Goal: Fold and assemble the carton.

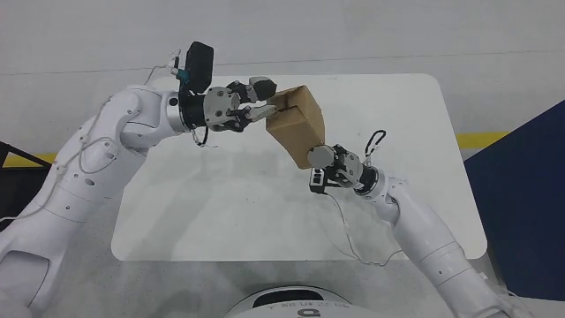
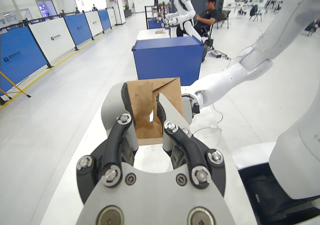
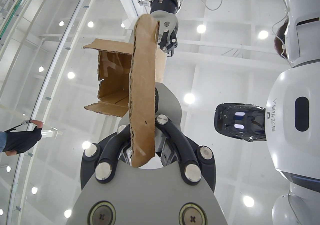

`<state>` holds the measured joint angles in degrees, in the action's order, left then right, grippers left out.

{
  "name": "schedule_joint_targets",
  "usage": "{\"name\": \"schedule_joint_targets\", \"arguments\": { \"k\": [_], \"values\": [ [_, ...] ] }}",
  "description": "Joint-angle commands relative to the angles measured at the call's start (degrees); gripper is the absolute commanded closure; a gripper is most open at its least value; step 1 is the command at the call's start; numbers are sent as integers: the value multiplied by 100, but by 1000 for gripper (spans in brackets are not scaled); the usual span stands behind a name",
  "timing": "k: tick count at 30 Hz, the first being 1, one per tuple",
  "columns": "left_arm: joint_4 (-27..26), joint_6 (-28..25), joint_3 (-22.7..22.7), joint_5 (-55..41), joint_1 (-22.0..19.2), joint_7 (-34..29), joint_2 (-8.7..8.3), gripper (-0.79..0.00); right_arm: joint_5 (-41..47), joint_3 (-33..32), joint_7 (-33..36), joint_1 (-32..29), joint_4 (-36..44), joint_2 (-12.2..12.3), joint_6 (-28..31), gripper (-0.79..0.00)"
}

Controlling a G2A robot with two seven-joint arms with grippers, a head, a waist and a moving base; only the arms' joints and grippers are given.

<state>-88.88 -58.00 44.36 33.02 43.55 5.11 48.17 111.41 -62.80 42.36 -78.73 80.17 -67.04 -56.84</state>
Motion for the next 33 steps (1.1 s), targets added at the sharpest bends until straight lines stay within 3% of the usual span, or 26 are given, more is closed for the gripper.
{"name": "schedule_joint_targets", "arguments": {
  "k": [1,7,10,15,19,23,33],
  "values": [
    [-45,0,-162,-523,-19,-13,-25,-785,-10,-7,19,-16,11,-5,-1,0],
    [-17,0,-310,-2246,-131,-243,-190,-785,-20,-39,63,-46,29,-23,0,0],
    [214,0,-33,-2860,-158,-235,-284,-785,-27,-46,76,-63,53,-32,-15,0],
    [1246,0,389,-2901,-232,-465,-347,-785,-132,-48,89,-108,147,-41,-50,0],
    [1604,975,249,-2403,-470,-1029,-234,-785,-256,-46,122,-159,240,-45,-69,0],
    [1581,1376,18,-2109,-632,-1347,-74,-785,-362,-55,178,-210,289,-48,-68,0],
    [1554,979,-447,-2251,-985,-1539,374,-785,-565,-77,283,-274,297,-51,-115,0]
  ]
}}
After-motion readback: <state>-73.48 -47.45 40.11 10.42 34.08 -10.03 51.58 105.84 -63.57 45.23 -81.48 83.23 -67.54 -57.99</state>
